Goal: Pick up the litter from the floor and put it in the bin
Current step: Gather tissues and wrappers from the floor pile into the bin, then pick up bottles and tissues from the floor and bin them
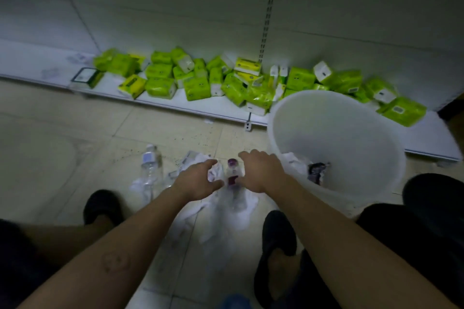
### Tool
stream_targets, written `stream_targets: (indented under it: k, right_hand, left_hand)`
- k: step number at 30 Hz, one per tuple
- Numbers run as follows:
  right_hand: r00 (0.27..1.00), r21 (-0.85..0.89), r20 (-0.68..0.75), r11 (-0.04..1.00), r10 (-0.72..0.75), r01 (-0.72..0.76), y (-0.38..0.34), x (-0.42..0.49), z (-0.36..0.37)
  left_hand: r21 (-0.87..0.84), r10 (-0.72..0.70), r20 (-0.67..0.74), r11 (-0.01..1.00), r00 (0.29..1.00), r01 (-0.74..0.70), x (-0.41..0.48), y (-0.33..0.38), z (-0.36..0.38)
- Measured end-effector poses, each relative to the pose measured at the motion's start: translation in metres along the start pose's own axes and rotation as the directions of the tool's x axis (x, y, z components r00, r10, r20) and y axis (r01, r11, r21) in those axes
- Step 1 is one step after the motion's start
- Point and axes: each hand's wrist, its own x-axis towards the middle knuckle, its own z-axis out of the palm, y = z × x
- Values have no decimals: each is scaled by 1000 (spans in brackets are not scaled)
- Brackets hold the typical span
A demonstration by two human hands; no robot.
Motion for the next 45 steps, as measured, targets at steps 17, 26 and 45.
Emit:
stream_targets:
  k: [17,26,45]
  right_hand:
    - [760,84,650,994,2,-74,-59,58,208]
    - [492,74,870,976,38,-206,-56,60,305]
    - [832,441,554,853,-14,-279,-70,38,235]
  left_hand:
    - [-10,-298,296,949,907,315,1,-187,106]
    - [36,-362,468,920,807,391,3,-210,205]
    - [-179,-388,248,882,888,436,-23,-190,140]
